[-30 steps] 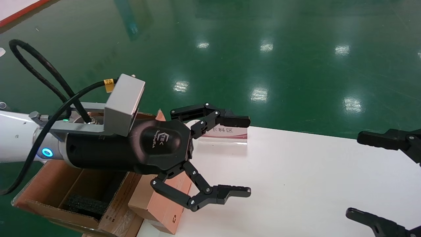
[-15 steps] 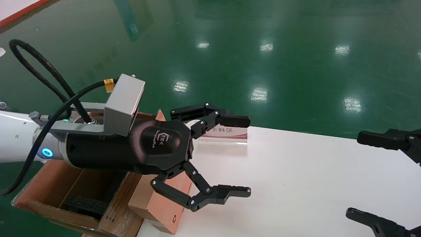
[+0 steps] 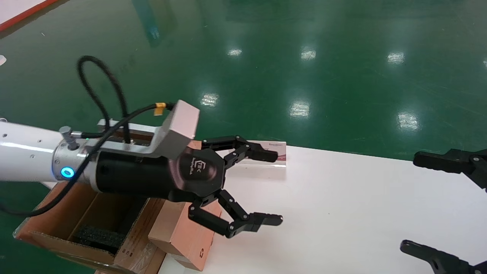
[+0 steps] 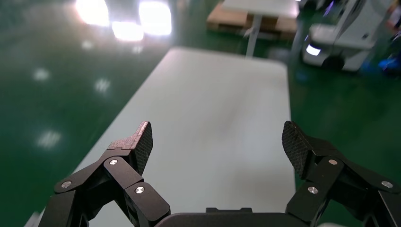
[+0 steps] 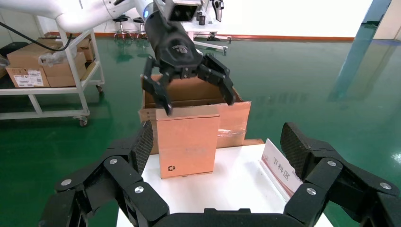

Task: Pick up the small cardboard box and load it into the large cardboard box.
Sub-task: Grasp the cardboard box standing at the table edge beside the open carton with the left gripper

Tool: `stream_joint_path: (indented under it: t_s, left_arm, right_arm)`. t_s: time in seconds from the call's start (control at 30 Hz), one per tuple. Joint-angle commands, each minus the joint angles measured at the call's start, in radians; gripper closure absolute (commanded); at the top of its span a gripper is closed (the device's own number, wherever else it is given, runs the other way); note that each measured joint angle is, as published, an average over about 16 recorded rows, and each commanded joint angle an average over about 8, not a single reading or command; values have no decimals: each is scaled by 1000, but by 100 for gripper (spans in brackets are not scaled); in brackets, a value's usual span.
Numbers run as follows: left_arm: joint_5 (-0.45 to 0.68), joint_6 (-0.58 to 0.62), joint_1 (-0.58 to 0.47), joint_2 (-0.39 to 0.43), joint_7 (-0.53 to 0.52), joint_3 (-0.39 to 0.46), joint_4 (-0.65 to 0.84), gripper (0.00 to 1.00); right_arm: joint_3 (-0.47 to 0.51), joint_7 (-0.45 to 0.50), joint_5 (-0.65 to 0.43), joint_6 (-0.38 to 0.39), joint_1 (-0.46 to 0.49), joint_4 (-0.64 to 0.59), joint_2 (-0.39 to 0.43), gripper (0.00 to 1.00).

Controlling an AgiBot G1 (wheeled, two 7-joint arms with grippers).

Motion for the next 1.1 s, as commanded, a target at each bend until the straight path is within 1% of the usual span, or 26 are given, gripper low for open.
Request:
stream_joint_path:
  t_s: [0.03, 0.27, 0.4, 0.53, 0.8, 0.97, 1.1]
  left_arm:
    - [42, -6, -23, -6, -35, 19, -10, 0]
    - [227, 62, -176, 24, -181, 122, -16, 0]
    - [327, 104, -276, 56, -258, 204, -16, 0]
    - [398, 123, -373, 87, -314, 310, -18, 0]
    - [517, 125, -569, 134, -414, 550, -23, 0]
    - [588, 125, -678, 158, -516, 695, -24, 0]
    - [611, 122, -751, 165, -611, 793, -24, 0]
  right_arm:
    - [0, 0, 0, 0, 0, 0, 0, 0]
    - [-1, 0, 0, 0, 0, 0, 0, 0]
    - [-1, -1, 1, 0, 0, 0, 0, 0]
    - [-1, -1, 1, 0, 0, 0, 1, 0]
    - [-2, -1, 1, 1, 0, 0, 1, 0]
    - [-2, -1, 2, 1, 1, 0, 1, 0]
    - [-3, -1, 2, 1, 1, 0, 1, 0]
